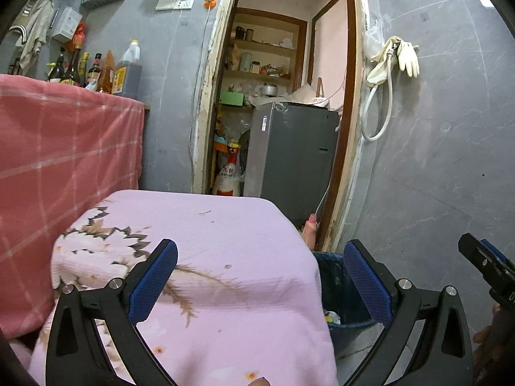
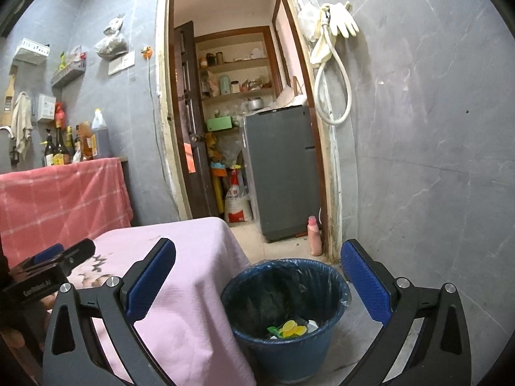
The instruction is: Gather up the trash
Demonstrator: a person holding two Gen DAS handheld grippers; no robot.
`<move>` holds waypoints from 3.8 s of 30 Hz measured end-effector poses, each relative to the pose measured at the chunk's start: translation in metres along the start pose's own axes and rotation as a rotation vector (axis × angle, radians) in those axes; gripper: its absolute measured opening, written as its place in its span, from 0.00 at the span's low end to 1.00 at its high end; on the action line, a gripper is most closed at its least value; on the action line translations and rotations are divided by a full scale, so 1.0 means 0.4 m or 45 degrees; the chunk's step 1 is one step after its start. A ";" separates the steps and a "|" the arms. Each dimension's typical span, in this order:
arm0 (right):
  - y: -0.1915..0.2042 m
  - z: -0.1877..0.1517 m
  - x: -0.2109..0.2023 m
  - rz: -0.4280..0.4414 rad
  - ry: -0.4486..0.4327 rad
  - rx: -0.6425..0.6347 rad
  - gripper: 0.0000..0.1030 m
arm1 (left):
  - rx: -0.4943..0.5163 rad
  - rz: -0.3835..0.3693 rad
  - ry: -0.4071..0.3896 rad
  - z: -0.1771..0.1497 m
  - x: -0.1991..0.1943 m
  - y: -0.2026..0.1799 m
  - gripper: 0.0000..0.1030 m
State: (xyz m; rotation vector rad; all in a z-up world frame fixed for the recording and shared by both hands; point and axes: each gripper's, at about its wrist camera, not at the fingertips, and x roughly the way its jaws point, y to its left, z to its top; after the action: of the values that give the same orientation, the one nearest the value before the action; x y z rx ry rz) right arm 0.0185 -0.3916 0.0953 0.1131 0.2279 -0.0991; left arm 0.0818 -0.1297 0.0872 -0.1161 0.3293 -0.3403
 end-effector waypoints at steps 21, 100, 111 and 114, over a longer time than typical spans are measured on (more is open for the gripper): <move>0.104 -0.082 -0.200 0.001 -0.002 -0.009 1.00 | 0.030 0.060 -0.011 -0.091 -0.223 0.061 0.98; 0.136 -0.164 -0.232 -0.079 -0.001 -0.082 1.00 | 0.018 0.096 -0.009 -0.206 -0.256 0.061 0.98; 0.135 -0.164 -0.232 -0.077 -0.002 -0.081 1.00 | 0.018 0.095 -0.009 -0.206 -0.256 0.063 0.98; 0.135 -0.165 -0.232 -0.077 -0.001 -0.082 1.00 | 0.018 0.095 -0.009 -0.206 -0.256 0.063 0.98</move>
State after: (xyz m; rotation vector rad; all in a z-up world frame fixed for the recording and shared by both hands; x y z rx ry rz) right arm -0.0799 -0.3223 0.0585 0.0419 0.2336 -0.1522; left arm -0.0291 -0.0754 0.0361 -0.0911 0.3230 -0.2680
